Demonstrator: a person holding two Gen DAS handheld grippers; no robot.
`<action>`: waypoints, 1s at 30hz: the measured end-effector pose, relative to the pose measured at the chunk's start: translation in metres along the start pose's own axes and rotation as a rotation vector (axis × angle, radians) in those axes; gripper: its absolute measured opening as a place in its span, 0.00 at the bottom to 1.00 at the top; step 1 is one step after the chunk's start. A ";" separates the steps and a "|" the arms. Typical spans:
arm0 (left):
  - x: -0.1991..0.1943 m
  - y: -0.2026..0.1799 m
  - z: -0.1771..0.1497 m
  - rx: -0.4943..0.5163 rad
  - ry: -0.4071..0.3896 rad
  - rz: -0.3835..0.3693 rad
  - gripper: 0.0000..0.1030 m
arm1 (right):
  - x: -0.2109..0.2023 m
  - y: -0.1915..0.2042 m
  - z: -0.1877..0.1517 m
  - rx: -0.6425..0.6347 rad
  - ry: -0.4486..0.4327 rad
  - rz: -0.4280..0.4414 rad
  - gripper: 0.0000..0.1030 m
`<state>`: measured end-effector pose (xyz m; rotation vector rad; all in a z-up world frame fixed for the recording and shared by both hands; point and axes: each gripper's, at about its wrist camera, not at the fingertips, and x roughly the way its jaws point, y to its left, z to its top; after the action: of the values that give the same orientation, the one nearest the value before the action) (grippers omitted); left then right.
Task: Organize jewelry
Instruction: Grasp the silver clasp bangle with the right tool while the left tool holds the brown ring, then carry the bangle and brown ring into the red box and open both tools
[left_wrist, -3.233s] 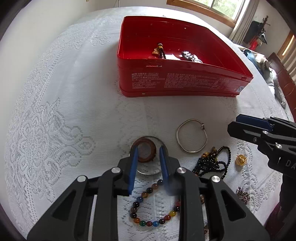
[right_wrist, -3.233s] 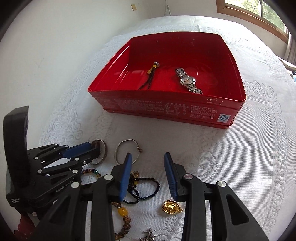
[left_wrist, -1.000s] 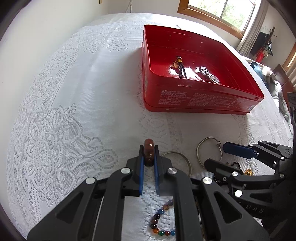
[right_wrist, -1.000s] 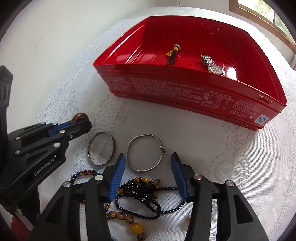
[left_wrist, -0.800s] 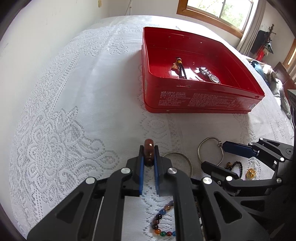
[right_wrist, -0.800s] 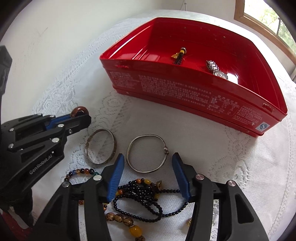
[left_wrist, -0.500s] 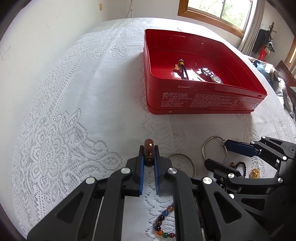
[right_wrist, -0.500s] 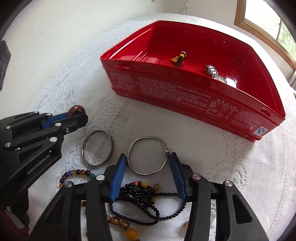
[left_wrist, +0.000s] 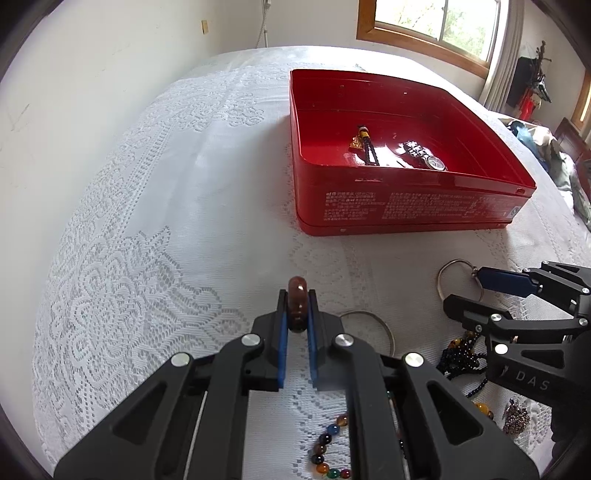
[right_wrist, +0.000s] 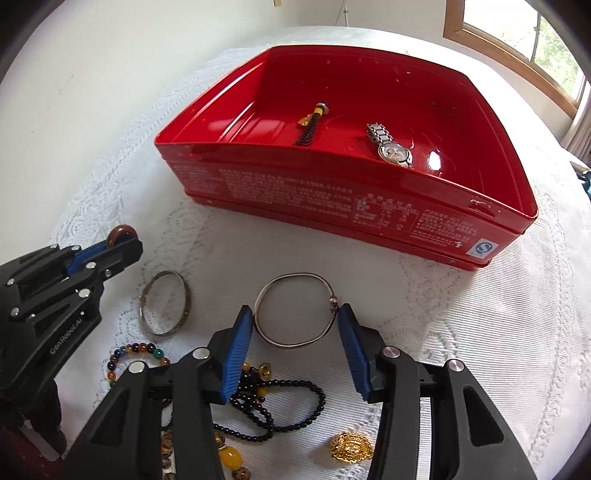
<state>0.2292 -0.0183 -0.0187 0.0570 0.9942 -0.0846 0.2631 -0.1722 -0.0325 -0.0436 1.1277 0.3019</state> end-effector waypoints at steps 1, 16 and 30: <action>0.001 0.001 0.001 -0.003 0.002 0.000 0.07 | 0.000 0.000 0.000 0.001 0.003 0.002 0.45; 0.012 0.003 0.005 -0.016 0.025 -0.004 0.07 | 0.006 0.004 0.005 -0.033 -0.013 -0.033 0.47; -0.011 0.009 0.006 -0.039 -0.023 -0.047 0.07 | -0.062 -0.030 0.008 0.052 -0.130 0.087 0.46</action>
<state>0.2296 -0.0090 -0.0062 -0.0029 0.9740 -0.1086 0.2537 -0.2133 0.0223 0.0703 1.0097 0.3477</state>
